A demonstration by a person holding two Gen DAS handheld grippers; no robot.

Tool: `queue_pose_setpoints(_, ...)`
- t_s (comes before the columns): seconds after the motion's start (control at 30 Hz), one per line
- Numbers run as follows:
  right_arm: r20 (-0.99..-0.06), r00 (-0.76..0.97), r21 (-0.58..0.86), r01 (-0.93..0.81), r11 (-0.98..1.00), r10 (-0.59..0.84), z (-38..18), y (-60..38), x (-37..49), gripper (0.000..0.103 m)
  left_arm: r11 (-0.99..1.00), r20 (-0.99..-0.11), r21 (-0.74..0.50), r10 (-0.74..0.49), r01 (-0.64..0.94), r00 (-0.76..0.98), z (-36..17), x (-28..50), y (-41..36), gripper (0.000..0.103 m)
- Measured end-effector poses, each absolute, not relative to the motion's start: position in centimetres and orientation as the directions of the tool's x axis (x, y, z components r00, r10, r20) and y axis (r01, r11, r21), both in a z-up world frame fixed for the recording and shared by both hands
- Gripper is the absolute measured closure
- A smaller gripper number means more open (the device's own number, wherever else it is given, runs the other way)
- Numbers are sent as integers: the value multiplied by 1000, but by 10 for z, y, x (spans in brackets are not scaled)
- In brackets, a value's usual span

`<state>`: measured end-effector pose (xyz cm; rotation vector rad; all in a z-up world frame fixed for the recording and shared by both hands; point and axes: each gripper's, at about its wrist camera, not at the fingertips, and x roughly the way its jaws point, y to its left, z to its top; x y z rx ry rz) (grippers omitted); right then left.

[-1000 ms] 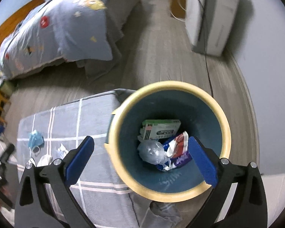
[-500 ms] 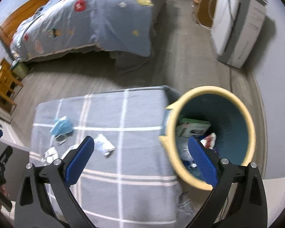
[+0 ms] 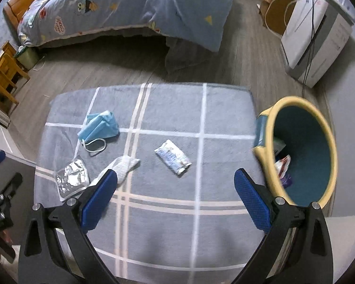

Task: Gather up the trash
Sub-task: 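Move both open tools back over the trash on the stool, then grasp the white tissue with the right tool while the left grasps the foil pack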

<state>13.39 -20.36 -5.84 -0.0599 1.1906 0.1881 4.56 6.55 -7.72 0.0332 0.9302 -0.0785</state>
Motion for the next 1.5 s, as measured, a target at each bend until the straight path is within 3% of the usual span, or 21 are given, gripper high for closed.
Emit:
queue_pose_setpoints(0.33,-949,305,39,-158,987,86,-98,-157,127,6,983,-871,9,-83,183,485,-129,49,66,5)
queue_pose_setpoints(0.6,-955,250,134,-109,985,158,-122,-144,133,7,969,-896,6,-106,249,432,-148,52,57,5)
queue_pose_setpoints(0.9,-964,189,168,-109,980,186,-148,-116,144,33,963,-904,16,-101,270,415,-159,55,53,5)
queue_pose_setpoints(1.0,-973,167,144,-116,983,162,-157,-111,147,52,956,-912,36,-88,292,401,-165,55,49,5)
queue_pose_setpoints(1.13,-977,146,136,-118,984,153,-163,-110,150,89,948,-919,36,-92,315,383,-174,58,43,5)
queue_pose_setpoints(1.23,-974,166,134,-125,983,154,-158,-112,152,94,944,-924,34,-95,328,370,-182,63,36,5)
queue_pose_setpoints(1.5,-964,205,146,-125,981,169,-144,-124,159,94,938,-923,23,-112,345,368,-190,75,24,5)
